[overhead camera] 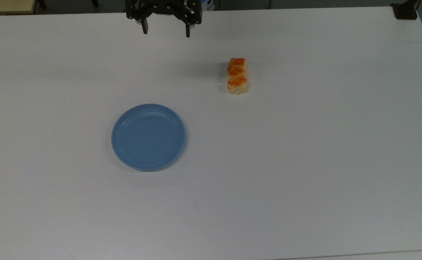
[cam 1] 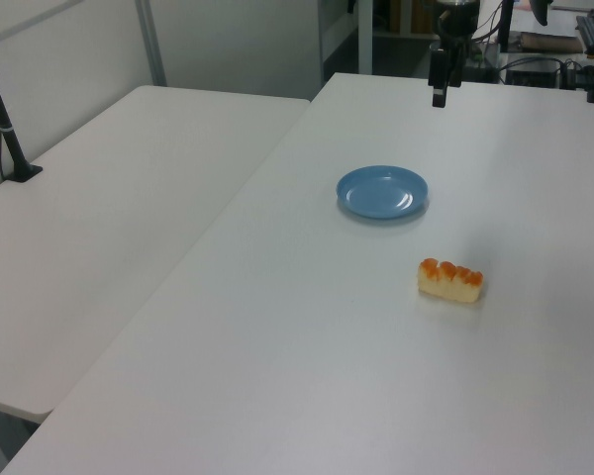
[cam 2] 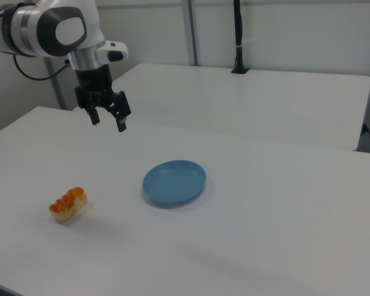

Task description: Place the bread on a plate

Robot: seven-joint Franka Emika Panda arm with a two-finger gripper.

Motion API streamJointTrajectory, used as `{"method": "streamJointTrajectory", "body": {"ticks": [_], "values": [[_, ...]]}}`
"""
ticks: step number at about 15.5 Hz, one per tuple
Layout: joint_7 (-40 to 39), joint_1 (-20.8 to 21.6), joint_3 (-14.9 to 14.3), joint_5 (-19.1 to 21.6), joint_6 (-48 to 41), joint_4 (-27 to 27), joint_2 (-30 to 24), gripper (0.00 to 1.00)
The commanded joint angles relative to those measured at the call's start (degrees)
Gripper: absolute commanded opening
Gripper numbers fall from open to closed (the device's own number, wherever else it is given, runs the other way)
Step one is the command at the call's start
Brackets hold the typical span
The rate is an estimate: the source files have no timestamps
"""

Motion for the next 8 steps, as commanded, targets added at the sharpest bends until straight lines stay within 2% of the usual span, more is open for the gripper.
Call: {"method": "streamJointTrajectory", "body": {"ticks": [1, 8], "values": [[-1.01, 0.84, -0.6, -0.33, -1.74, 0.81, -0.16, 1.0], [-0.49, 1.19, 0.1, -0.33, -1.74, 0.03, -0.07, 1.0]]}}
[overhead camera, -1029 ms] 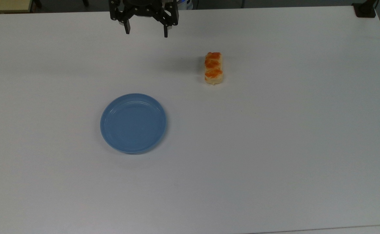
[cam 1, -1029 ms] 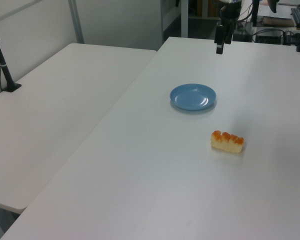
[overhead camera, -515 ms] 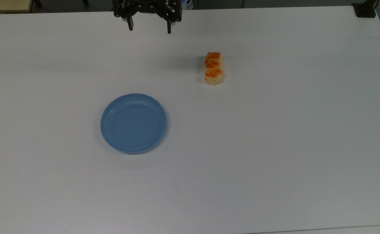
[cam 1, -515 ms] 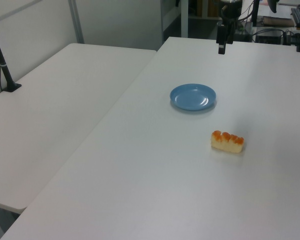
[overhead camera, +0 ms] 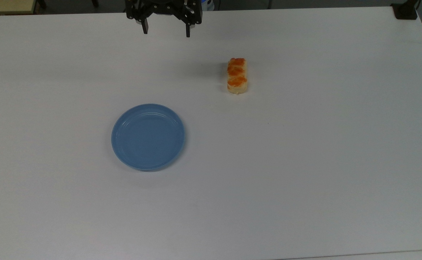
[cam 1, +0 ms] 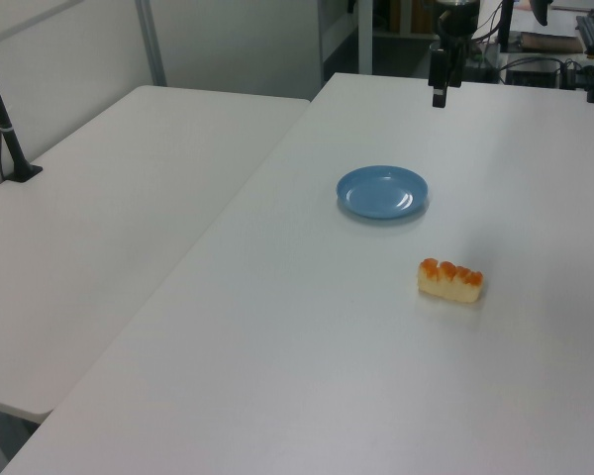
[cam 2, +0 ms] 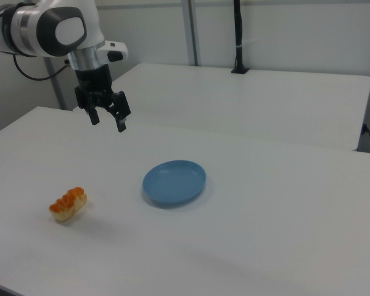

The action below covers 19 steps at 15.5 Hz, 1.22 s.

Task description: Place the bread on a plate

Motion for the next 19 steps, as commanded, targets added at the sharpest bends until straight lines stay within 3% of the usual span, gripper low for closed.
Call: {"method": "streamJointTrajectory", "body": {"ticks": [1, 4, 12, 19], "values": [[-0.31, 1.13, 0.69, -0.33, -1.49, -0.5, 0.09, 1.0], [0.13, 3.31, 2.19, -0.33, -1.4, -3.65, 0.35, 1.0], [14.71, 12.28, 2.19, -0.24, 1.58, -8.06, 3.6, 1.0], [19.82, 15.36, 2.19, -0.33, 9.49, -9.2, 10.63, 1.0]]}}
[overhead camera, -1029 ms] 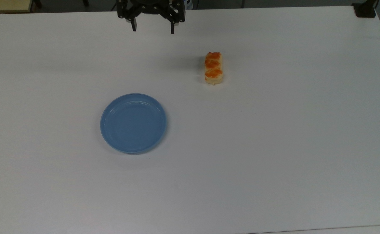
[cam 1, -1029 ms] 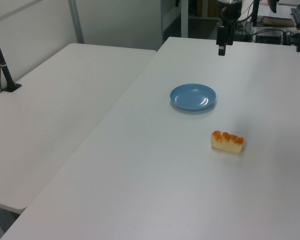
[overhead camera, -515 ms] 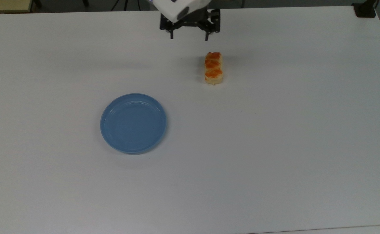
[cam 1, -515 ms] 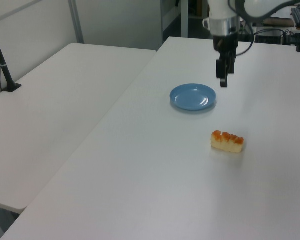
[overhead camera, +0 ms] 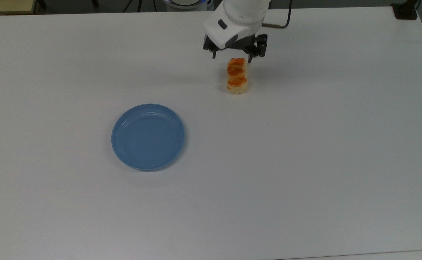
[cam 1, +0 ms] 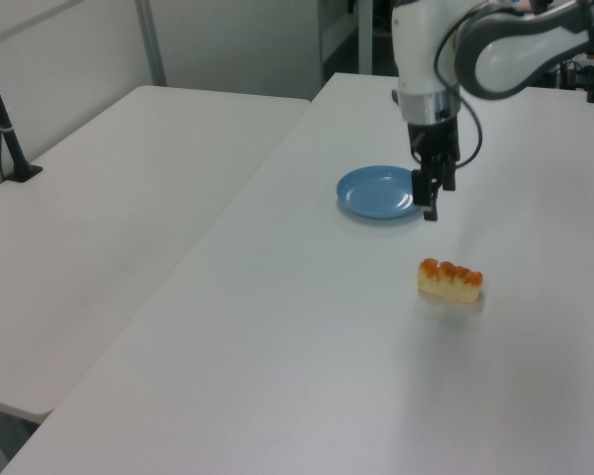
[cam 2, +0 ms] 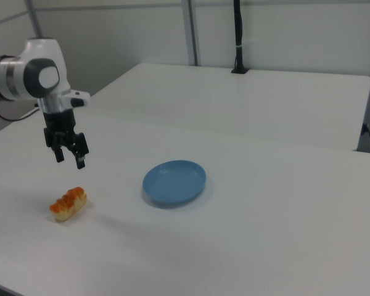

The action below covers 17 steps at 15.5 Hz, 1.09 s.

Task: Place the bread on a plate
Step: 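Move the open gripper over the orange-topped bread roll and lower it, then close the gripper on the bread roll, then lift the bread roll and carry it over the blue plate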

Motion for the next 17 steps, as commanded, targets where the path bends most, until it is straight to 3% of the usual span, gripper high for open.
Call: {"method": "streamJointTrajectory", "body": {"ticks": [1, 9, 10, 11, 12, 14, 16, 17], "values": [[2.21, 2.71, -0.63, -0.33, 5.18, -2.16, 3.2, 1.0], [3.0, 5.26, -0.54, -0.77, 11.0, -6.21, 8.39, 1.0], [3.0, 5.26, -0.54, -0.86, 11.0, -6.39, 8.48, 0.96], [2.83, 5.18, -0.54, -1.04, 11.0, -6.91, 8.48, 0.88], [2.48, 5.09, -0.54, -1.12, 11.0, -7.27, 8.48, 0.68], [1.6, 4.83, -0.54, -1.21, 10.91, -7.62, 8.31, 0.42], [0.72, 4.39, -0.54, -1.21, 10.39, -7.18, 7.96, 0.27], [0.28, 3.95, -0.54, -1.21, 10.12, -6.83, 7.52, 0.26]]}}
